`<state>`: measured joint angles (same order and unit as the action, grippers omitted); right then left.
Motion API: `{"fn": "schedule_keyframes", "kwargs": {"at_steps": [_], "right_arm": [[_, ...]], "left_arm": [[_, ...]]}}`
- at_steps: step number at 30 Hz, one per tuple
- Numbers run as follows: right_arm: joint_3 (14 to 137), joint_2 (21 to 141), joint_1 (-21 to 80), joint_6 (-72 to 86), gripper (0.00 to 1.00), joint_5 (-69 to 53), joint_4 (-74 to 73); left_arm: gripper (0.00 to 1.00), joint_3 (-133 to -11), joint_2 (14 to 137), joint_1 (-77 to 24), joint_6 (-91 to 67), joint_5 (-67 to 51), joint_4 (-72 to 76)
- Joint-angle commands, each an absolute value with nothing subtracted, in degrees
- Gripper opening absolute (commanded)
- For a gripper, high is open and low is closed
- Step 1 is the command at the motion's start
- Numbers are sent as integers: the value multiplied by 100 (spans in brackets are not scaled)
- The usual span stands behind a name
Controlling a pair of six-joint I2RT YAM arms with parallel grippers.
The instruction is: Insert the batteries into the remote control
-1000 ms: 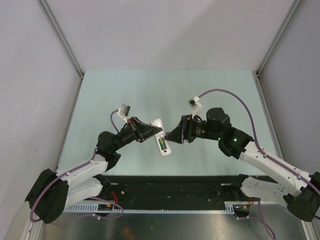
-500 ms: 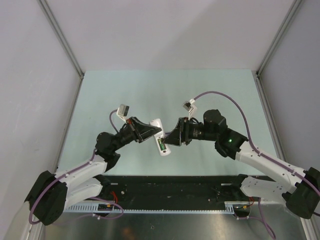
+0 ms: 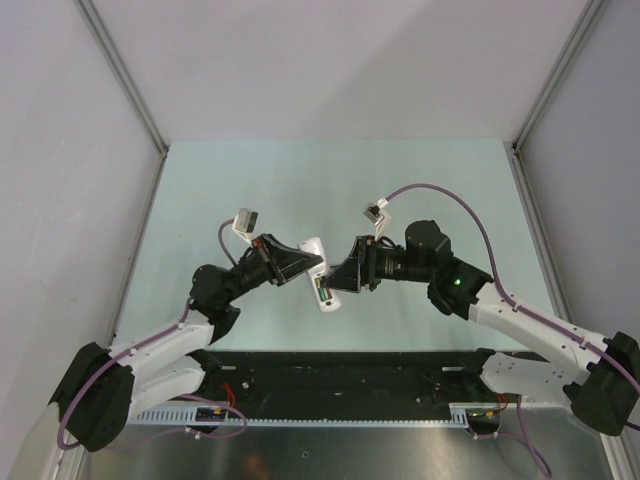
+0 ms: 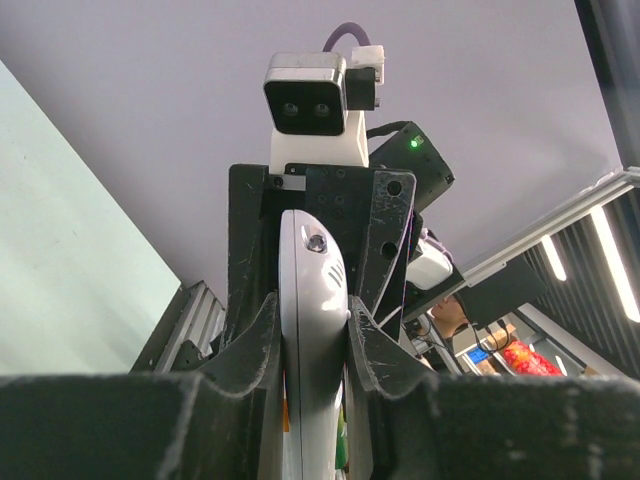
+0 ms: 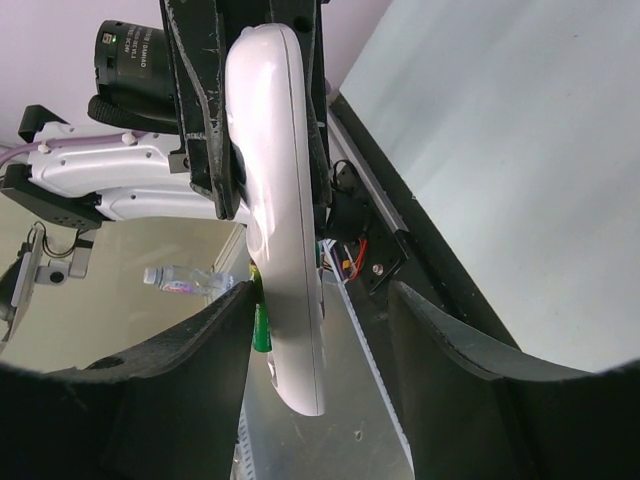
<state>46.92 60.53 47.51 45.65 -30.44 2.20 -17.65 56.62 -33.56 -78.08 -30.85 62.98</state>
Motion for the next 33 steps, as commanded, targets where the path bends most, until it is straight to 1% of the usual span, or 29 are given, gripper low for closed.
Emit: {"fn": "schedule_keyframes", "kwargs": {"at_steps": [1,7,16,20,25,33], "right_arm": [[4667,5994,4729,4641,61,-3067,387],[4676,5924,4685,4728,65,-3032,378],[4667,5898,4588,4808,67,-3015,343],[4667,5880,4553,4554,67,-3024,159],[4667,5713,4596,3868,68,-2725,-395],[4676,5686,4878,3340,74,-2426,-799]], "left_arm": [[0,-1758,5528,-3305,-7910,-3120,6724],[0,-1670,5572,-3296,-7963,-3068,6724],[0,-1529,5774,-3287,-8200,-2953,6724],[0,-1477,5949,-3278,-8402,-2936,6724],[0,-1485,6170,-3234,-8648,-3041,6706],[0,-1661,6416,-3226,-8675,-3190,6601]]}}
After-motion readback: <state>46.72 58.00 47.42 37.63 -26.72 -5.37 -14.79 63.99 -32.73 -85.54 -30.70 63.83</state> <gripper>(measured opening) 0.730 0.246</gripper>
